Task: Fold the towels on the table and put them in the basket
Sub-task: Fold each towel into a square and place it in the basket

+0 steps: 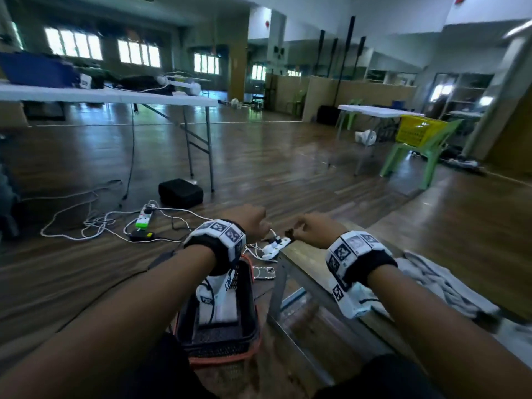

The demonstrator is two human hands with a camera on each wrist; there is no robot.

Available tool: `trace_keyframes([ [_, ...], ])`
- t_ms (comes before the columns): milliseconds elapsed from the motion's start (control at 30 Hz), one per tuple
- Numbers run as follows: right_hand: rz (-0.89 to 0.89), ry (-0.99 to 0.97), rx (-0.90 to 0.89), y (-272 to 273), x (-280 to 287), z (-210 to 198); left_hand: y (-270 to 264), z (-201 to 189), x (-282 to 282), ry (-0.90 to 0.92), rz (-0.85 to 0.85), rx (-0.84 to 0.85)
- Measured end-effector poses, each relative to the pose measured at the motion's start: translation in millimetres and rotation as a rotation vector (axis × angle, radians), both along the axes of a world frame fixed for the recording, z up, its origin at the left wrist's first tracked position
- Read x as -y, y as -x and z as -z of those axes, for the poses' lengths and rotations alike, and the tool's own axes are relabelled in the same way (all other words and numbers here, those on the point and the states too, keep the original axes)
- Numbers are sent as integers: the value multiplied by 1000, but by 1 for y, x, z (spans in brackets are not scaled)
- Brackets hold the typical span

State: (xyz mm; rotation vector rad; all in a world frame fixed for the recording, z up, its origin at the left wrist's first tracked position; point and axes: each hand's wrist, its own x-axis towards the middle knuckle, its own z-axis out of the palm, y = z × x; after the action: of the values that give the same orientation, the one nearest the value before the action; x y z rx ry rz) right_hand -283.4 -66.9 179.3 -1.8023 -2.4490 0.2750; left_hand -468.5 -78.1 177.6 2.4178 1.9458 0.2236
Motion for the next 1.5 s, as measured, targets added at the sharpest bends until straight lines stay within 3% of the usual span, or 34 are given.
trace_keyframes([
  [167, 153, -11, 5, -64, 42, -14, -51, -11, 21, -11, 139, -55],
  [367, 376, -5, 4, -149, 86, -4, -122, -4, 31, 7, 303, 5],
  [600, 567, 34, -53, -244, 143, 25, -224, 35, 39, 105, 535, 24],
  [800, 784, 143, -64, -313, 201, 87, -315, 92, 63, 214, 791, -49],
  [933, 884, 239, -108, -327, 234, 129, -360, 140, 80, 333, 925, -70],
  [1133, 963, 271, -40, -323, 261, 178, -395, 196, 95, 333, 1033, -89],
  [1267, 942, 173, 38, -321, 263, 197, -400, 209, 94, 228, 1100, -120],
  [1500, 957, 47, 19, -319, 262, 204, -397, 215, 85, 176, 1067, 14],
])
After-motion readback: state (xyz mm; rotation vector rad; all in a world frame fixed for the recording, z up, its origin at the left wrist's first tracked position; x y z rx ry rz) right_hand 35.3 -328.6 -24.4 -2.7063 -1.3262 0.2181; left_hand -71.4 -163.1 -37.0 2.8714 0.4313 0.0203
